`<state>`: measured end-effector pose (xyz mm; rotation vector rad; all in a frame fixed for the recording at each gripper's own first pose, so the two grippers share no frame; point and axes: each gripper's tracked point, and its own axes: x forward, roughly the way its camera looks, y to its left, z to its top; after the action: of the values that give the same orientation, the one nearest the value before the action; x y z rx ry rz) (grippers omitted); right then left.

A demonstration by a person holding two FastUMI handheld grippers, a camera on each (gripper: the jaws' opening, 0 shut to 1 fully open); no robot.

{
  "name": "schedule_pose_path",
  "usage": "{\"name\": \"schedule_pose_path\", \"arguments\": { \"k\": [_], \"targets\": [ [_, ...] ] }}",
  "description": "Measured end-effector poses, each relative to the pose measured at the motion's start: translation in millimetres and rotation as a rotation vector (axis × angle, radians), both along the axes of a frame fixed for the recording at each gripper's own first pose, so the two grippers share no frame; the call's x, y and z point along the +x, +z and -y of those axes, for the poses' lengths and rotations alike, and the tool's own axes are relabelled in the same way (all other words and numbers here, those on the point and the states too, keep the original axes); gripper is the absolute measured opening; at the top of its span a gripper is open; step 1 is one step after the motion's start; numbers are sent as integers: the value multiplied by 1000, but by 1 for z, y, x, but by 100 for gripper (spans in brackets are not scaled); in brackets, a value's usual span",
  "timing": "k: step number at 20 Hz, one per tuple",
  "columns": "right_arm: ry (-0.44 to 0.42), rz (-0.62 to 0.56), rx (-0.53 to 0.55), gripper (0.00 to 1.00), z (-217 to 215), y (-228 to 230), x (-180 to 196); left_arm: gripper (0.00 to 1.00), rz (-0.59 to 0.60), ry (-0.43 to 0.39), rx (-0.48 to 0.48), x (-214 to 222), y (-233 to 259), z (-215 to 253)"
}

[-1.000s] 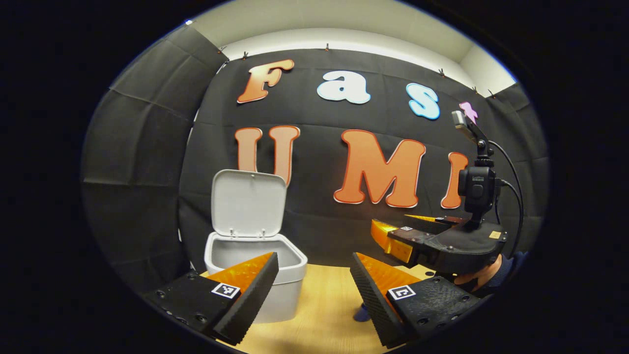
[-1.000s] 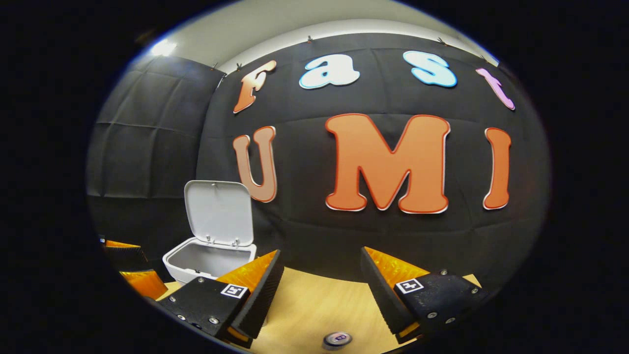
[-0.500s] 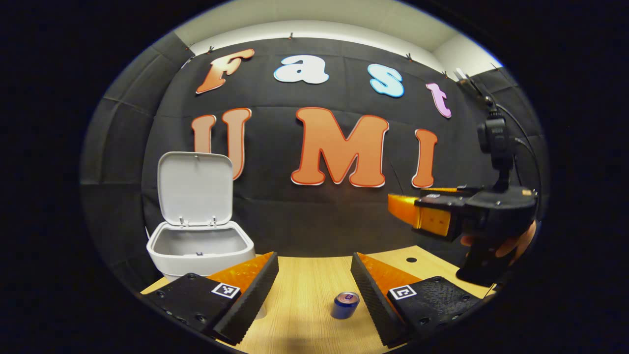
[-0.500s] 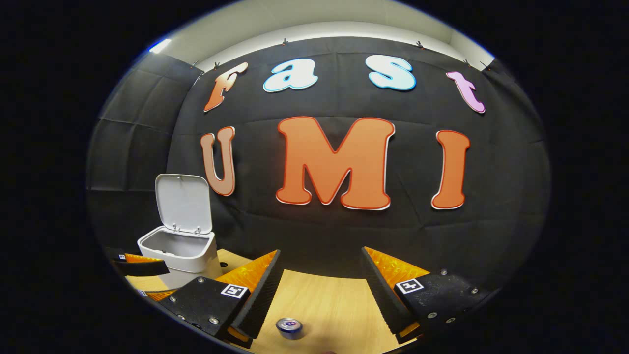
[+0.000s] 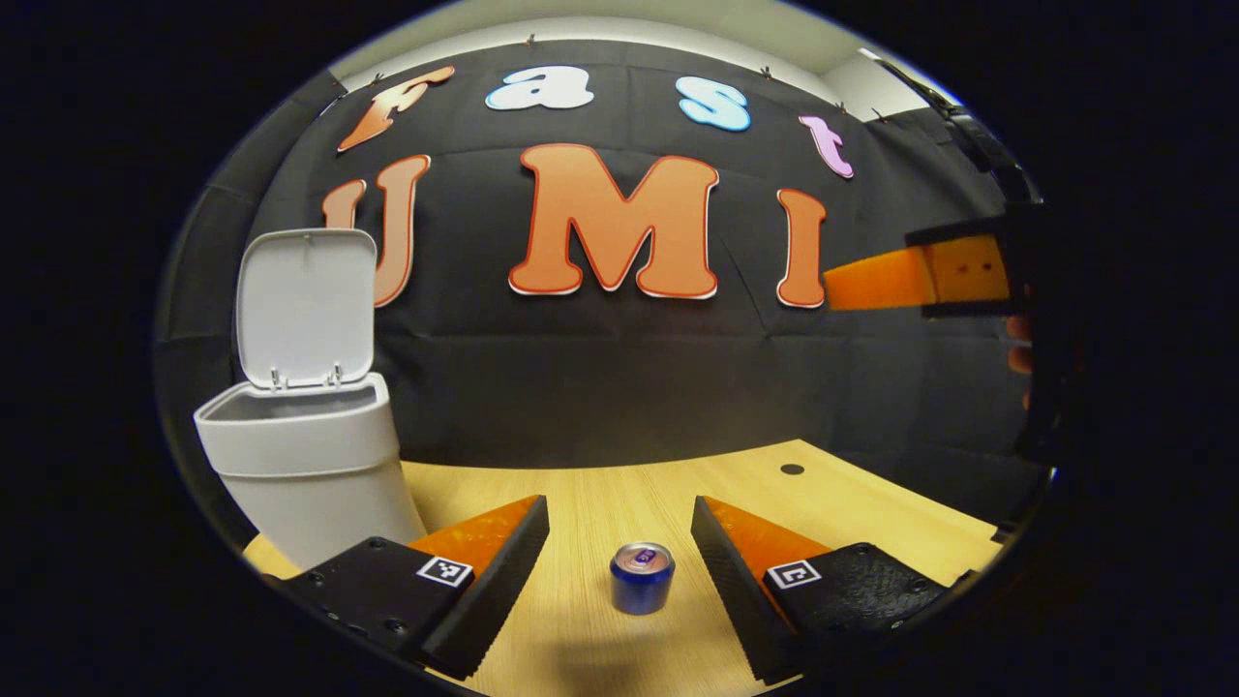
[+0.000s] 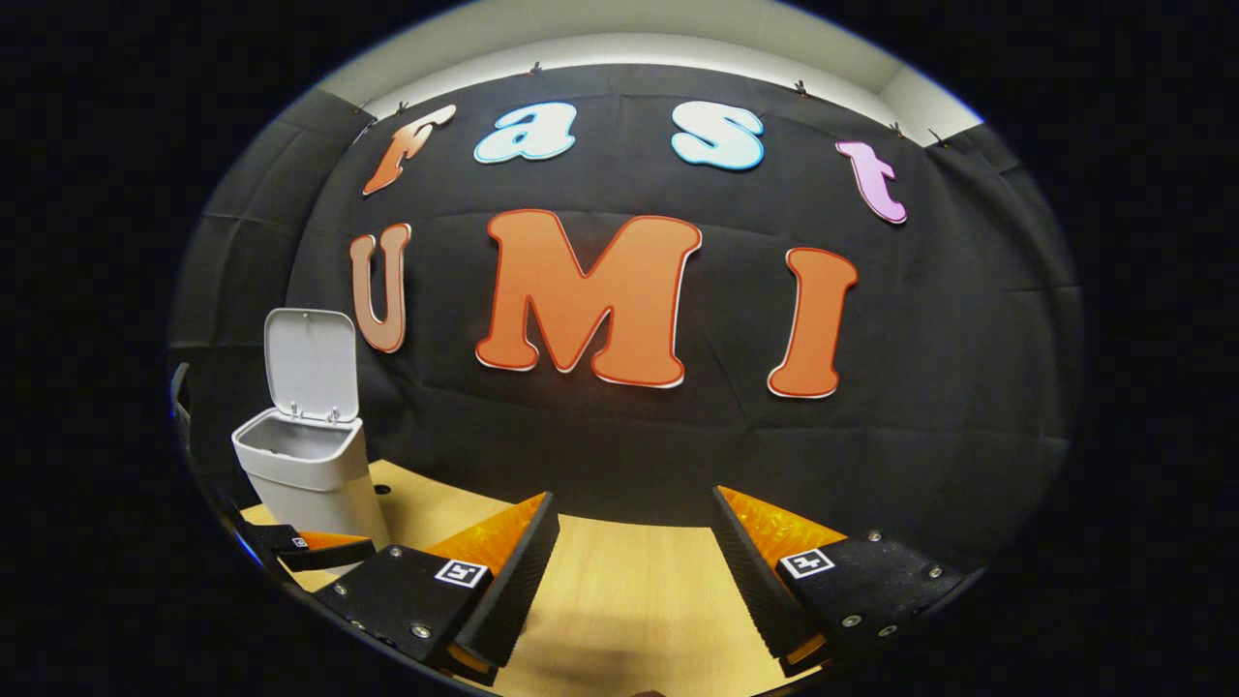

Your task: Press the lid of the desktop garbage bin to open it, pick up the crumpled paper on the desktop and throw it into the bin, then pick up the pop can on the desktop and drop it into the bin, and finally close the garbage bin lid.

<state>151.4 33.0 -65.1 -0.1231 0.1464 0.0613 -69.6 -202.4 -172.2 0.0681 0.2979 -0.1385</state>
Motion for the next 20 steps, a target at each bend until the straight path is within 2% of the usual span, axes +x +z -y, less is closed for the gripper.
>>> {"name": "schedule_pose_path", "arguments": {
  "k": [5,11,20],
  "targets": [
    [-45,-38,-14,94,21,-12,-8,95,-86,-6,29,16,-57,7],
    [-51,-53,-17,93,26,-15,-7,97,-206,1,45,33,-126,7],
    [-60,-92,-57,94,34,-29,-9,95,-264,-10,62,57,-184,14]
  ]
}}
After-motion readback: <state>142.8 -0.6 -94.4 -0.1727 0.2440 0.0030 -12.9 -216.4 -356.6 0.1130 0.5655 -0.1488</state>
